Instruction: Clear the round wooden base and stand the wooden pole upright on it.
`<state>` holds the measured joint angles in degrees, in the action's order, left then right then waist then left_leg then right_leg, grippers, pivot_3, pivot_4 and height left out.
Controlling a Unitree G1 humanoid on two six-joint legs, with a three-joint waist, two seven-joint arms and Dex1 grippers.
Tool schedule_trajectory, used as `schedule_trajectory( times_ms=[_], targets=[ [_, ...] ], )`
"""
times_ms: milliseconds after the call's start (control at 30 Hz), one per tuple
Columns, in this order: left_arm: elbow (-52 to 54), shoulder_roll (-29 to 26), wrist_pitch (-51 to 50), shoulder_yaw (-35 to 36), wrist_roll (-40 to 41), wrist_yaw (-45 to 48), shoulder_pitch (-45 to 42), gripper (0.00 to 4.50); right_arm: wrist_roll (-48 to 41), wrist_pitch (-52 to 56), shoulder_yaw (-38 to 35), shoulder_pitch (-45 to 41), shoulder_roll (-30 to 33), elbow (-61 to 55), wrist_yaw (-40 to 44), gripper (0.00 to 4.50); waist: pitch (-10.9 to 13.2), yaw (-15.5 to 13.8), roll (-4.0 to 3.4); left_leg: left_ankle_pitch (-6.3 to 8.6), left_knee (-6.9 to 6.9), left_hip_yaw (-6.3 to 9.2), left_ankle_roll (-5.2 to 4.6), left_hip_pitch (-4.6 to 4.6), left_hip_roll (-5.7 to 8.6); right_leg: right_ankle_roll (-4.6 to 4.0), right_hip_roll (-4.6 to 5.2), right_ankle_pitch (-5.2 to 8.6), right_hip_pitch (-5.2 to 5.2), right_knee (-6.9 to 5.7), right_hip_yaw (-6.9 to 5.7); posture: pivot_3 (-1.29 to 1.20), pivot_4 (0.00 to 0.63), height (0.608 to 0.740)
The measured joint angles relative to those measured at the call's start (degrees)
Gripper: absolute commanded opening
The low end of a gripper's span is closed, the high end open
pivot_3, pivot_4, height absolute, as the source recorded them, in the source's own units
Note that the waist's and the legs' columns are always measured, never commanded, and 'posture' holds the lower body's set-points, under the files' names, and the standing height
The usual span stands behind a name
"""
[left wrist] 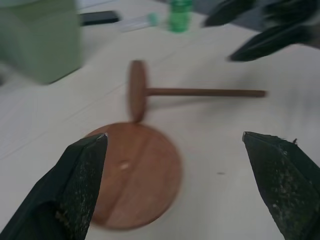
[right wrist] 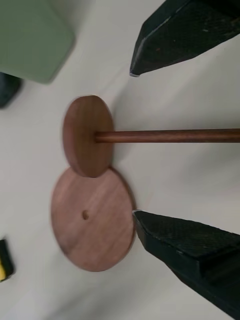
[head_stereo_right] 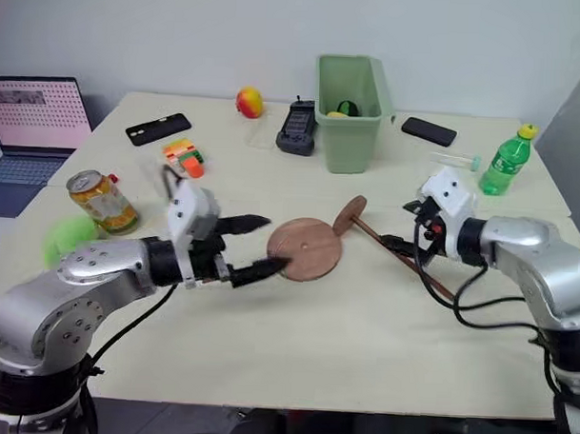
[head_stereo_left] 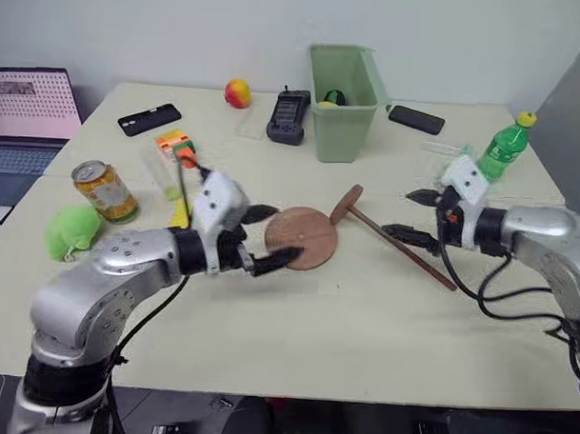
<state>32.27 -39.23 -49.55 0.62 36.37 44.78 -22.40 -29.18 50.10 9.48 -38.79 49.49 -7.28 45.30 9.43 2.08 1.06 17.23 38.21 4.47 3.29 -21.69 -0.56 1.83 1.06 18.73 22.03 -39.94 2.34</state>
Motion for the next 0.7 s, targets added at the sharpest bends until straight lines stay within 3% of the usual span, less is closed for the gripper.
schedule_trajectory(
  times_ms=[233,500,700],
  targets=[
    [-5.8,-1.1,9.2,-4.8,-6.1,4.2,-0.3,4.48,8.0,3.0,12.5,-11.2,-2.4,15.6,9.4,4.50,0.0,-0.2,-0.03,0.01,-0.04,0.12,-0.01,-0.24,-0.07,-0.01,0.08,0.00,0.22,0.10,0.01,0.00,0.150,0.740],
    [-5.1,-1.0,10.4,-4.4,-7.1,1.9,3.4,4.48,13.5,1.8,16.5,-14.9,-9.3,25.7,13.7,4.50,0.0,-0.2,-0.03,0.02,-0.01,0.19,-0.03,-0.22,-0.06,-0.01,0.12,0.00,0.25,0.02,0.02,0.00,0.150,0.740],
    [-2.4,-0.9,10.1,-3.3,-7.1,0.0,5.0,4.50,16.6,0.5,16.6,-16.3,-12.2,32.1,16.0,2.97,0.0,-0.2,-0.04,0.02,0.01,0.17,-0.03,-0.22,-0.04,-0.01,0.13,0.00,0.25,0.01,0.00,0.00,0.150,0.740]
  ],
)
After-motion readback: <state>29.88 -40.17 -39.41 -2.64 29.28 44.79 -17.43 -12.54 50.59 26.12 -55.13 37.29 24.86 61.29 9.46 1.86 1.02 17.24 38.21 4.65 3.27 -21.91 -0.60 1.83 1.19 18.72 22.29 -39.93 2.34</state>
